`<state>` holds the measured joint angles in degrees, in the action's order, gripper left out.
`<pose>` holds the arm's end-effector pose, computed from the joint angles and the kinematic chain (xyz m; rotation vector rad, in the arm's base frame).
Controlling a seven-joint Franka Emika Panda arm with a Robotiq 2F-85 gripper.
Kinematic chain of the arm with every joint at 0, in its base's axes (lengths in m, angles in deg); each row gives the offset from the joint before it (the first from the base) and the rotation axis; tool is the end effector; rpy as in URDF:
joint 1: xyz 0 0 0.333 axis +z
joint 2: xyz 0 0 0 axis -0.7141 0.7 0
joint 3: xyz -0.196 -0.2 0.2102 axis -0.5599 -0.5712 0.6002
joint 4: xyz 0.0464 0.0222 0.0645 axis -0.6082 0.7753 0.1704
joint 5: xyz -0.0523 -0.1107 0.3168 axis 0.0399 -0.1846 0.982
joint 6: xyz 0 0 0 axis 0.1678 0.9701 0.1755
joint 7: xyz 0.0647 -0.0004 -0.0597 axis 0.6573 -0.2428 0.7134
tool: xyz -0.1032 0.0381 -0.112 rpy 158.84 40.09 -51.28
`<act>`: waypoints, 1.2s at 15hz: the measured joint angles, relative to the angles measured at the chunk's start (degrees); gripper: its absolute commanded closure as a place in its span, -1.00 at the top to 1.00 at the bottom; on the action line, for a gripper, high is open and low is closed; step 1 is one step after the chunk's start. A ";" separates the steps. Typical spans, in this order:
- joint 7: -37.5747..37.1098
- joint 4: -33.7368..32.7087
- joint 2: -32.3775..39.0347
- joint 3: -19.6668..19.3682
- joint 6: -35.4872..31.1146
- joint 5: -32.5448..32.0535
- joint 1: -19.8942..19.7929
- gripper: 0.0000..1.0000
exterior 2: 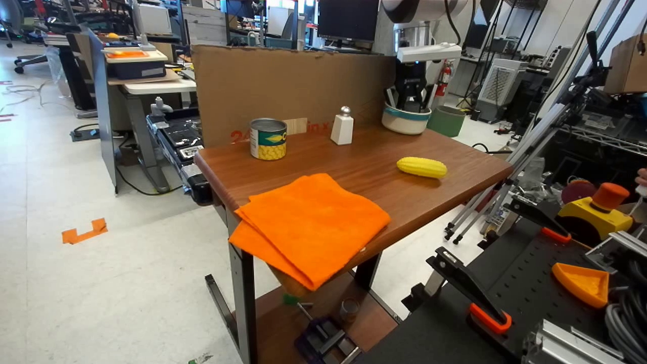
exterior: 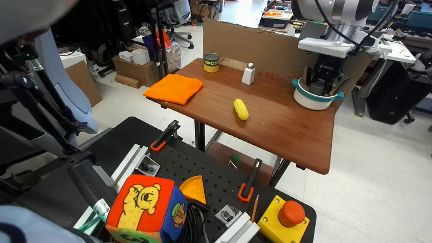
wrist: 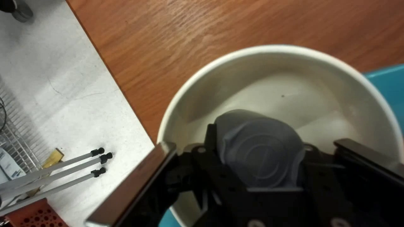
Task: Put the green object inside the pot
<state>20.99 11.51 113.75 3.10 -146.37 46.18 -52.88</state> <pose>0.7033 -0.1728 0.1734 2.8656 -0.7432 -0.3200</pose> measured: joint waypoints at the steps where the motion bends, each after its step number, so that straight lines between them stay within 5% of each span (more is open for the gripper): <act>1: 0.00 -0.79 0.53 0.00 1.31 0.00 0.08 0.46; 6: 1.19 -0.78 -0.15 0.00 3.80 -0.05 0.53 0.98; 14: 8.17 16.49 -16.59 0.81 -2.28 -0.37 0.92 1.00; 18: 8.23 17.63 -17.62 0.93 -2.22 -0.31 0.85 1.00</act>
